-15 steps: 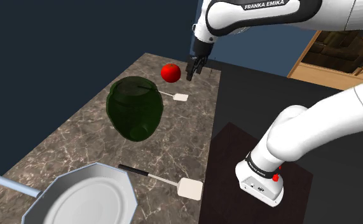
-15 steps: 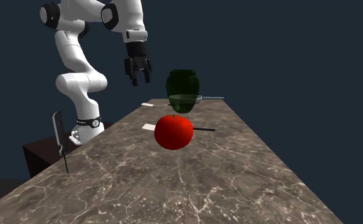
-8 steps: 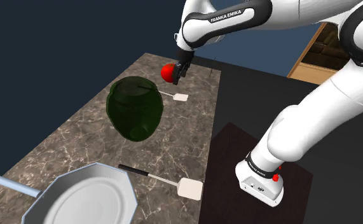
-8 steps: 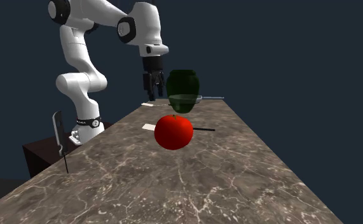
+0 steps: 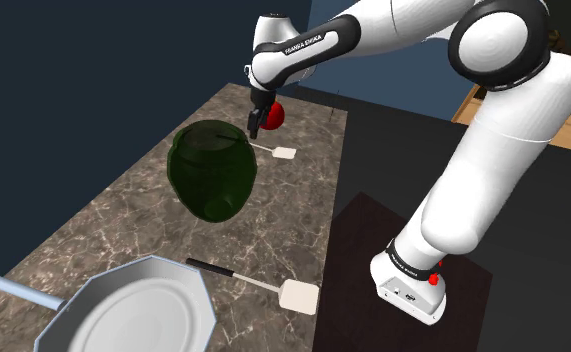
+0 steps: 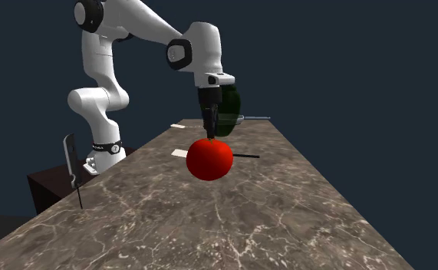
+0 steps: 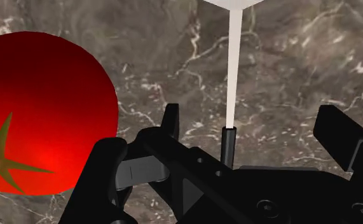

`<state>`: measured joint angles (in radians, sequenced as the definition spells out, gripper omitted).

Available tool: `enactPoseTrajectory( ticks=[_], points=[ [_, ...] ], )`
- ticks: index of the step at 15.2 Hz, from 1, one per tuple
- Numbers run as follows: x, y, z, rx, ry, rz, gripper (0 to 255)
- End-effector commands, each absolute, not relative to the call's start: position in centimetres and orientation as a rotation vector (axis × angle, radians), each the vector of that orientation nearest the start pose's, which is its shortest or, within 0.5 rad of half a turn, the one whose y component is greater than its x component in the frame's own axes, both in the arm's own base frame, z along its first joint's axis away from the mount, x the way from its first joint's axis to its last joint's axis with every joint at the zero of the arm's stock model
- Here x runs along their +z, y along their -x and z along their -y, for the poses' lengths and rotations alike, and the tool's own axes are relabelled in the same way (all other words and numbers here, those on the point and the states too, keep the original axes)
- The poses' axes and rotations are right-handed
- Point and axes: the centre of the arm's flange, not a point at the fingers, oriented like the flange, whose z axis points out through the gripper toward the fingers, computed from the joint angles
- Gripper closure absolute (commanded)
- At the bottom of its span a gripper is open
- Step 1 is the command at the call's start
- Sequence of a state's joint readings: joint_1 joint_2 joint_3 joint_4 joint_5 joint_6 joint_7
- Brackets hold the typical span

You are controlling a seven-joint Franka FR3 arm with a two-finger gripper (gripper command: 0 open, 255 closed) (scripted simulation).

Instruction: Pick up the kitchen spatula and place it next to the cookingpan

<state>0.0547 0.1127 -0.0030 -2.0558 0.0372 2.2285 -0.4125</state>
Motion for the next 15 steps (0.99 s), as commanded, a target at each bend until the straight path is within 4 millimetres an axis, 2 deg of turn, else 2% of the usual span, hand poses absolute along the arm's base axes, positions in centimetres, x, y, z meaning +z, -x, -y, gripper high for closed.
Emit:
enactPoseTrajectory(
  ticks=[1,8,15],
  points=[
    [37.3,-58.2,-3.4,-0.101,3.042,0.711,0],
    [33.8,-58.4,-3.5,-0.101,3.042,0.711,0],
    [33.9,-58.4,-3.5,-0.101,3.042,0.711,0]
  ],
)
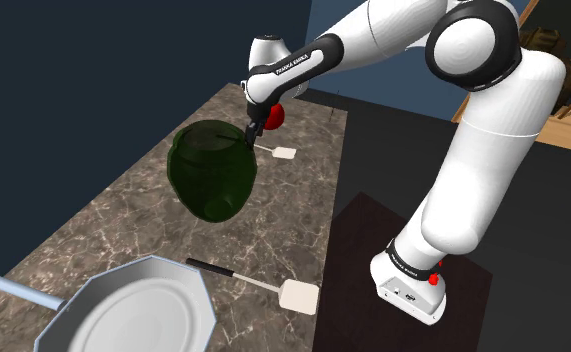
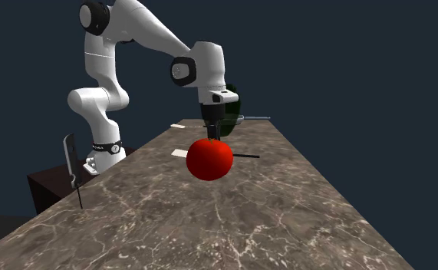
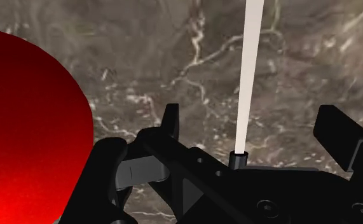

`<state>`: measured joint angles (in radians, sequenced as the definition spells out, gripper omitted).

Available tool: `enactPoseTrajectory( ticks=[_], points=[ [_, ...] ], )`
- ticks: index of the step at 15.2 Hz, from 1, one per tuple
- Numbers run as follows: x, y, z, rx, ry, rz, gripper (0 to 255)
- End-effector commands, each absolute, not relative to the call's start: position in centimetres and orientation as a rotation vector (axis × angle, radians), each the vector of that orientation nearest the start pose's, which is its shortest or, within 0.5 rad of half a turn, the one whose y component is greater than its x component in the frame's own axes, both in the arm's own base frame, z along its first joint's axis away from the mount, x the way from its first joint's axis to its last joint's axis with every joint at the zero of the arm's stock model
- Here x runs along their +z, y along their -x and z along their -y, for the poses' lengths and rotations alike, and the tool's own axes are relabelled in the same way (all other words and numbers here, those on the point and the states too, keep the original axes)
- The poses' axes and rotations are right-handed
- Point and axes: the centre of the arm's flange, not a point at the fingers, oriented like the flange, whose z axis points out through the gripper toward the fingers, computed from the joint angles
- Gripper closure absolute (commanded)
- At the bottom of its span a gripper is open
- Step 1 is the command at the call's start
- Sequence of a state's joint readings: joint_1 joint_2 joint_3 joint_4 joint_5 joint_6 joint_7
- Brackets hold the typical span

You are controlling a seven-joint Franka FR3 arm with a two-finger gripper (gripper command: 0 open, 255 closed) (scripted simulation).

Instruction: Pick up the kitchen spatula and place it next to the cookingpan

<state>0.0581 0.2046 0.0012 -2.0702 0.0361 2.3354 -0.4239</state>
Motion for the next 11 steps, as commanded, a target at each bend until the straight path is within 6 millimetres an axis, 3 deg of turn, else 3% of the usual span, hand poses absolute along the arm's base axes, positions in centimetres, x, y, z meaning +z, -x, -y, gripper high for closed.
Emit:
enactPoseTrajectory(
  ticks=[1,11],
  points=[
    [33.85,-58.44,-3.53,-0.101,3.042,0.711,255],
    [34.38,-58.43,-3.53,-0.101,3.042,0.711,255]
  ],
)
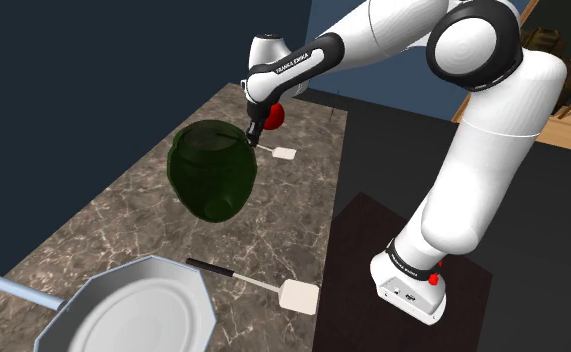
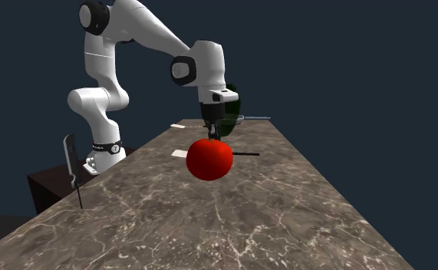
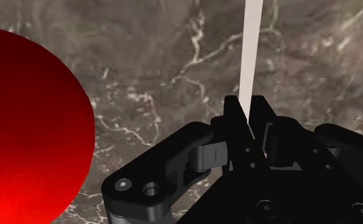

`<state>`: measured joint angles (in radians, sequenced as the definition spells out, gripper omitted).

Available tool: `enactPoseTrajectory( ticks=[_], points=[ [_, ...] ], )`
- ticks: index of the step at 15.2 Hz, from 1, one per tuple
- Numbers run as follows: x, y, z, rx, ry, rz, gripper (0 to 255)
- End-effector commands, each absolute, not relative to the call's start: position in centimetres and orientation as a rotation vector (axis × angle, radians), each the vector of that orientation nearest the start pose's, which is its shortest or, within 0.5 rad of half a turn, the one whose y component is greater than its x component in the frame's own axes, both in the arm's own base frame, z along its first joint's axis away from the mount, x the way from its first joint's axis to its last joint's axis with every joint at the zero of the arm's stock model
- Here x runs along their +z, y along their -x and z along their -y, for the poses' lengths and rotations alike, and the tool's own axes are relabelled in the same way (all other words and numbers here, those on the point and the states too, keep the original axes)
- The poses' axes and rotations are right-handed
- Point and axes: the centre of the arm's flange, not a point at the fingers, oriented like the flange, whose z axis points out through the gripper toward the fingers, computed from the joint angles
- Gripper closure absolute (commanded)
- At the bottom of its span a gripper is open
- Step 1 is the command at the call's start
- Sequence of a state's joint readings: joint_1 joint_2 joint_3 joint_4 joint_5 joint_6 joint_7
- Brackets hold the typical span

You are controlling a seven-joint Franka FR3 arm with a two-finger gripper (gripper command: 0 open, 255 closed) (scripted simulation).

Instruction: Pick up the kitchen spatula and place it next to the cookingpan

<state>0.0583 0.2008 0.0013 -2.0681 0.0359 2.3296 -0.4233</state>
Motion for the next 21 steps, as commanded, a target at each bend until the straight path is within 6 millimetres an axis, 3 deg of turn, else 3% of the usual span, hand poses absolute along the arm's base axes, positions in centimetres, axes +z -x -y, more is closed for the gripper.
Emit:
enactPoseTrajectory(
  ticks=[1,21],
  points=[
    [34.9,-58.4,-3.5,-0.101,3.042,0.711,255],
    [45.3,-58.4,-3.5,-0.101,3.042,0.711,255]
  ],
)
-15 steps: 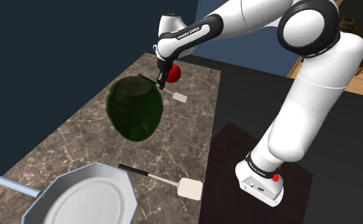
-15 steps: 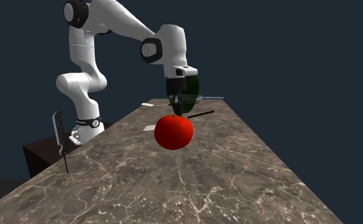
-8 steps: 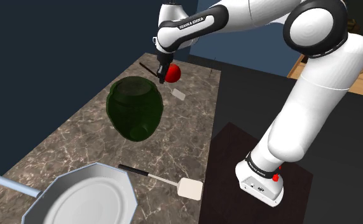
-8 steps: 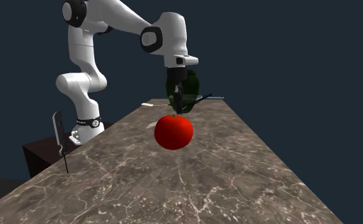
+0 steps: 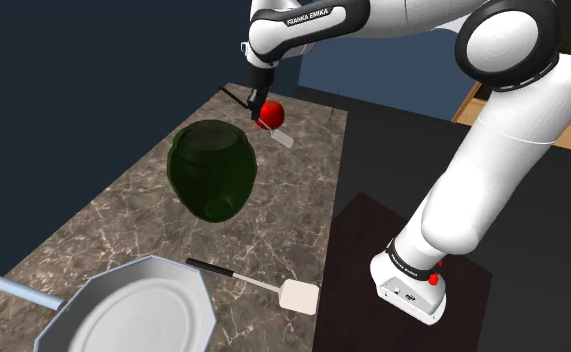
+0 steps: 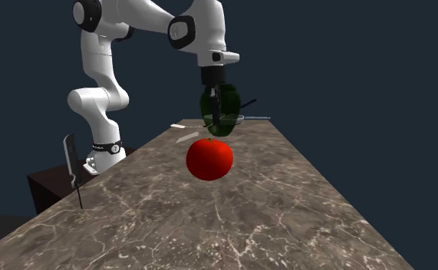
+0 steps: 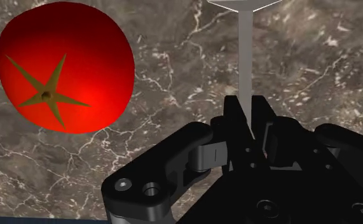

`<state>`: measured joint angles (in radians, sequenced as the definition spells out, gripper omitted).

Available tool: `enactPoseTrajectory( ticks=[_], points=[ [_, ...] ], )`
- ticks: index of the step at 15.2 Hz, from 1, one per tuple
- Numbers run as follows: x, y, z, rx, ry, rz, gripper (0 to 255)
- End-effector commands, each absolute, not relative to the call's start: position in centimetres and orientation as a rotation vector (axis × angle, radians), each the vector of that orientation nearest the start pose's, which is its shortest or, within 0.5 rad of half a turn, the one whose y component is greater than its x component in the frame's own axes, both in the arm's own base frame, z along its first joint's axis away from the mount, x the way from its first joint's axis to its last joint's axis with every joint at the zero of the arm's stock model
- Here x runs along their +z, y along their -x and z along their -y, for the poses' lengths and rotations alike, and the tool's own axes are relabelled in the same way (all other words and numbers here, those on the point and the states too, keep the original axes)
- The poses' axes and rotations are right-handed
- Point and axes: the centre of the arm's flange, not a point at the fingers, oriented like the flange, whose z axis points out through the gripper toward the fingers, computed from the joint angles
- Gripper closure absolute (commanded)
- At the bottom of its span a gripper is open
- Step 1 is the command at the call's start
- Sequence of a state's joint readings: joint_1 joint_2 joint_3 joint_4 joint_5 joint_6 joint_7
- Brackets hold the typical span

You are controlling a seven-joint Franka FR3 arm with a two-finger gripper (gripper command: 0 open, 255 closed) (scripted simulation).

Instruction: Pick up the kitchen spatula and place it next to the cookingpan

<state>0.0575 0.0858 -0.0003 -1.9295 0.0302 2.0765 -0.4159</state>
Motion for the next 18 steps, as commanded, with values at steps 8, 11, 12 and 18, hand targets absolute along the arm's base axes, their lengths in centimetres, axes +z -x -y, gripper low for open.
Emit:
enactPoseTrajectory(
  ticks=[8,11,12,18],
  points=[
    [45.3,-57.6,-14.1,-0.101,3.042,0.711,255],
    [45.3,-57.2,-18.0,-0.101,3.042,0.711,255],
    [45.3,-57.1,-19.3,-0.101,3.042,0.711,255],
    [45.3,-56.5,-27.2,-0.101,3.042,0.711,255]
  ],
)
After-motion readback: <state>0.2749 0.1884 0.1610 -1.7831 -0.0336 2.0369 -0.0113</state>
